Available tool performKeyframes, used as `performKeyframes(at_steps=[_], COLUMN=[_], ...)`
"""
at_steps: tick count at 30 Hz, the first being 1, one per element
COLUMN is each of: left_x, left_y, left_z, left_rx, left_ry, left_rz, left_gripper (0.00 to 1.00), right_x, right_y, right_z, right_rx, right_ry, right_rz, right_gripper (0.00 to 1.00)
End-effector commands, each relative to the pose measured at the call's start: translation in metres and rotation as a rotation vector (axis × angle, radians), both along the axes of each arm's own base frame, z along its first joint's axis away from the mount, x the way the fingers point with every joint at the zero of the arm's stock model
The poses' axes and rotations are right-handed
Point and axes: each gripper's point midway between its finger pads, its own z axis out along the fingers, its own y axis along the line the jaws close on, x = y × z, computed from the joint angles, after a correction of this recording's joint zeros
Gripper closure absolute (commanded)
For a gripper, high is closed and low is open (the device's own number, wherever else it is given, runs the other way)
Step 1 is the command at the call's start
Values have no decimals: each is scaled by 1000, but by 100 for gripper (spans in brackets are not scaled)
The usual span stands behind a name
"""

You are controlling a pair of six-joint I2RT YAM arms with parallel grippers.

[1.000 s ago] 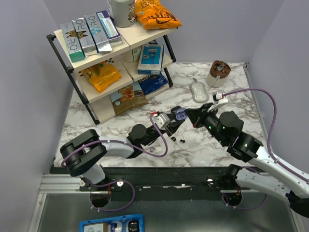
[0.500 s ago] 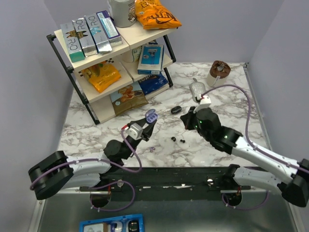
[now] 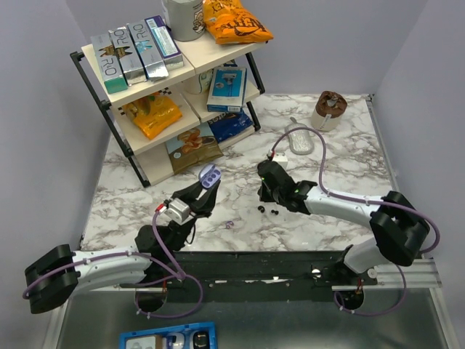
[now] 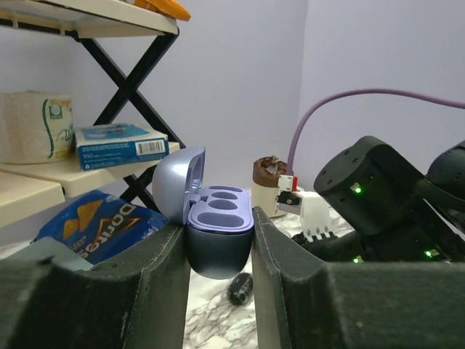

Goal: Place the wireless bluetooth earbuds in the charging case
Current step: Place the earbud at the center of the board.

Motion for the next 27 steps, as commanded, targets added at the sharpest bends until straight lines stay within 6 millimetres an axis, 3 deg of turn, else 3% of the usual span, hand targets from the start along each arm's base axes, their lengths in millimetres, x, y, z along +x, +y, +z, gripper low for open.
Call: performKeyframes(at_steps=[1,12,16,22,27], left_x=[-4,-5,-5,-5,-6], left_y=[1,-8,-9,-9,-10], left_z=[-1,-10,-11,-11,-10], left_rx=[-10,-3,-2,3,1], left_ry=[-2,14,18,13,5], left_rz=[1,-25,-26,-26,-26], left_gripper=[100,100,100,100,100], right_x=[10,-4,-7,-3,-3], right_y=[10,3,3,5,5], right_z=[-4,-42,-47,-26,7], right_rx=[8,-85,-92,-67,-29], right_ry=[2,107,122,76,35], right_rz=[-12,36,45,53,62], right_gripper=[99,93,83,59,50])
